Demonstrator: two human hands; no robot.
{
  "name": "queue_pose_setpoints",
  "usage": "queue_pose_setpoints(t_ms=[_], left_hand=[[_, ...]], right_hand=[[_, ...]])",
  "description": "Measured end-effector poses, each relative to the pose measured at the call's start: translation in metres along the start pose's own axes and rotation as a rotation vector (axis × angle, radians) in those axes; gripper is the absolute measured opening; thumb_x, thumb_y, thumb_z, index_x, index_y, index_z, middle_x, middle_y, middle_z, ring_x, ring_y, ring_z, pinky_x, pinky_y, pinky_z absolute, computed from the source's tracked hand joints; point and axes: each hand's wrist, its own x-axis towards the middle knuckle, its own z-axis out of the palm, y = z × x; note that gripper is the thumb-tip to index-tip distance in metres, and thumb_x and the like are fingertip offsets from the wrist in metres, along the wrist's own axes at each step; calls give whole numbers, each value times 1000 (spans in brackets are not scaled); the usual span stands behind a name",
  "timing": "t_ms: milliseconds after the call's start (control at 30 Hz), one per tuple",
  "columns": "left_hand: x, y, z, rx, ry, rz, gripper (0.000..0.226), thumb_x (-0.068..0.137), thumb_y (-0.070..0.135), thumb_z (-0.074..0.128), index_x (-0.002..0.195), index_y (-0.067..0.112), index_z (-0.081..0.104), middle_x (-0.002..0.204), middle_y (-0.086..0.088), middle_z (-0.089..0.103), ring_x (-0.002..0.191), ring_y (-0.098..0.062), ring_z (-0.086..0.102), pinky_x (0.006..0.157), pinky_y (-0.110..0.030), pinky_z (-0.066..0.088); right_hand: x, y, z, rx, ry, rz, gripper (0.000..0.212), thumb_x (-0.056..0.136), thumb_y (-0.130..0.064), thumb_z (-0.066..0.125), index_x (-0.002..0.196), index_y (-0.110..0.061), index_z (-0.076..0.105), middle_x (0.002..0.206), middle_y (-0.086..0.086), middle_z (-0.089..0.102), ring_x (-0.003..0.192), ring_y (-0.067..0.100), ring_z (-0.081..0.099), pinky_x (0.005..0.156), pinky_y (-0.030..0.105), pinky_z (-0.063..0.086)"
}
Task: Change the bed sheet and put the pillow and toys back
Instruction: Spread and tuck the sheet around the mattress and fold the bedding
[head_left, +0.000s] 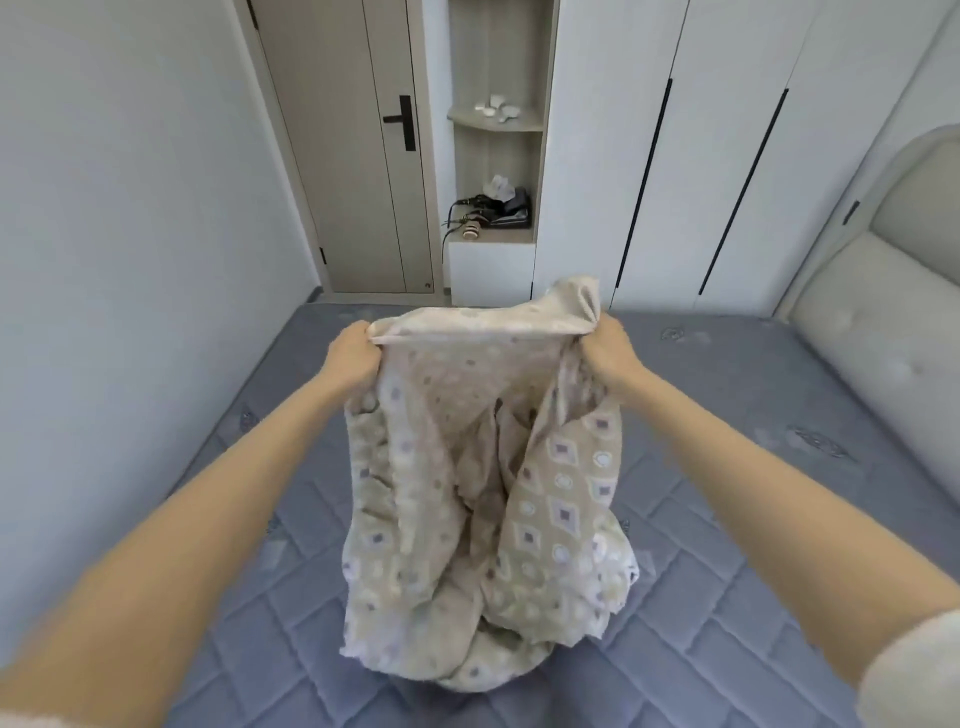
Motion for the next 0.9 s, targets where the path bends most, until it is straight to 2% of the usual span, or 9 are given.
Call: queue_pose_setpoints(t_ms=[67,167,300,433,500,567,633,800,900], left_hand=[[-9,-7,15,-99,-65,-19,20,94,9,38,74,10,42,75,-5,46,68,-21,41,57,-32,28],[-27,-35,33,-44,-217,-66,19,92,29,53,93,12,45,87,-4,50,71,-20,46,55,-31,32],[-59,-82,47,521,-473,46,70,73,35,76,131,24,37,114,-7,52,97,-27,57,70,-35,47],[-96,-116,69,840,-464,-2,25,85,16,54,109,17,60,111,-4,64,101,-26,62,72,-32,45],[-110,-132,84,793,-522,-7,22,88,10,44,100,13,62,106,-6,62,94,-25,61,68,-32,42],[-120,-144,98,637,-584,-20,20,91,8,39,92,8,59,102,-9,58,86,-26,56,65,-31,40],[-125,-147,109,468,-623,-36,19,91,6,38,74,10,47,86,-5,55,78,-26,51,58,-28,35],[-134,-147,134,-35,-569,-147,24,89,10,47,72,26,43,75,12,50,66,-10,46,53,-22,32],[-125,-146,142,-196,-550,-139,31,78,14,69,72,36,49,60,28,55,63,-1,51,49,-12,32]], right_hand=[[-8,22,15,61,-28,89,21,94,-3,32,83,-7,49,81,11,52,73,22,45,60,30,33],[-23,64,32,-215,-180,125,17,93,-10,39,89,-3,53,89,14,55,80,27,49,59,32,33],[-56,99,49,-528,-621,153,42,85,-46,55,115,-17,52,101,1,55,94,26,55,66,30,42],[-95,118,65,-699,-783,212,96,73,-66,60,148,-21,21,138,-1,48,120,27,48,86,31,41],[-112,126,72,-741,-810,234,87,76,-62,61,144,-18,29,135,1,50,122,28,49,91,33,42],[-129,139,81,-808,-800,240,42,84,-50,60,99,-11,53,92,0,59,91,23,56,73,27,42],[-141,147,86,-864,-738,252,34,89,-36,54,67,-13,42,66,0,48,73,22,50,63,27,38],[-151,166,93,-776,-580,329,39,86,-39,53,59,-13,45,60,0,49,62,17,48,54,26,34],[-140,179,94,-596,-452,367,39,86,-43,56,73,-6,59,75,8,61,75,22,55,62,29,38]])
